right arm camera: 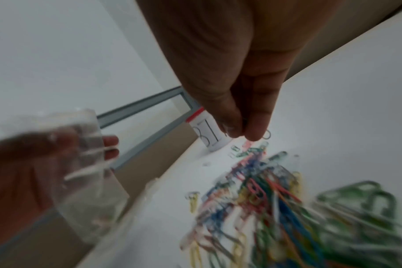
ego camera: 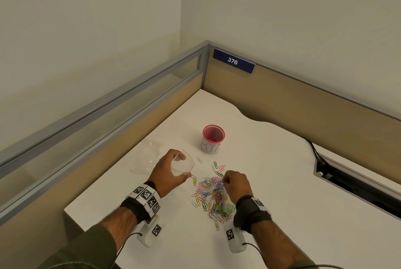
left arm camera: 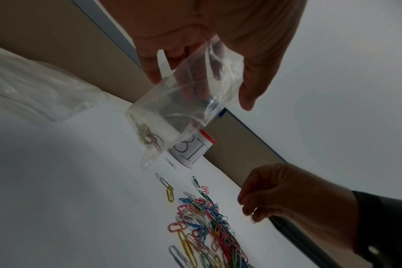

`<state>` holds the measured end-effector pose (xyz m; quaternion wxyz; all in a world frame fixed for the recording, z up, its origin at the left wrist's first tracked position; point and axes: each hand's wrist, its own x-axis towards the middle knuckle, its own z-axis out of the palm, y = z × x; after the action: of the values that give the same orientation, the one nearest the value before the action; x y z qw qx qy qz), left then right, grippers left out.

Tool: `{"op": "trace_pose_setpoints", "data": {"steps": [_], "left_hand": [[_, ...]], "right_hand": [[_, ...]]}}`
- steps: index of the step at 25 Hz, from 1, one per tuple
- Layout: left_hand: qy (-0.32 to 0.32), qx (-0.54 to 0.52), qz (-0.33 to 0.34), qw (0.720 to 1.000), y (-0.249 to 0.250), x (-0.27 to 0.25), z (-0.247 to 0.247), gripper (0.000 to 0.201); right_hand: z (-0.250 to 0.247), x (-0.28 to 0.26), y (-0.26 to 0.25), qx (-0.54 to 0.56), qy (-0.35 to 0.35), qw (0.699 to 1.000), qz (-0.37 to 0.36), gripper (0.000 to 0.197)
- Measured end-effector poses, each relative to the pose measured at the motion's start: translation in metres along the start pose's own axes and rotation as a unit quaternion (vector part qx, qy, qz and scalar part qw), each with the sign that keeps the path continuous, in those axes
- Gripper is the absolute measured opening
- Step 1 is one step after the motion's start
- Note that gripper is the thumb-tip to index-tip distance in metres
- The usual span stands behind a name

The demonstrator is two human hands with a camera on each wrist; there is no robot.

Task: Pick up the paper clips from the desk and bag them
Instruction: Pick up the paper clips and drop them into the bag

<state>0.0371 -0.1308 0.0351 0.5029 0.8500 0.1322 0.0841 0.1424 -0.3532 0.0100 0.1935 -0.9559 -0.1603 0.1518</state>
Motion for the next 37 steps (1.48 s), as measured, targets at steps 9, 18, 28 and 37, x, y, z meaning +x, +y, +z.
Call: {"op": "trace_pose_setpoints", "data": {"steps": [9, 18, 28, 37], "left_hand": [[-0.014, -0.002, 0.020, 1.000, 0.005, 0.011, 0.015, 0.053], [-0.011, -0.007, 0.024, 1.000, 0.014, 0.013, 0.017, 0.053], [0.001, -0.006, 0.008, 1.000, 0.002, -0.001, 0.000, 0.051], [0.003, -0.002, 0.002, 1.000, 0.001, -0.002, -0.002, 0.052]], "right_hand": [[-0.070, -0.026, -0.094, 0.376, 0.087, 0.915, -0.115, 0.009], [-0.057, -0.023, -0.099, 0.313, 0.108, 0.932, -0.151, 0.014], [0.017, -0.033, 0.016, -0.096, -0.140, 0.985, 0.013, 0.085], [0.031, -0.017, 0.005, -0.131, -0.058, 0.989, -0.039, 0.028]]}}
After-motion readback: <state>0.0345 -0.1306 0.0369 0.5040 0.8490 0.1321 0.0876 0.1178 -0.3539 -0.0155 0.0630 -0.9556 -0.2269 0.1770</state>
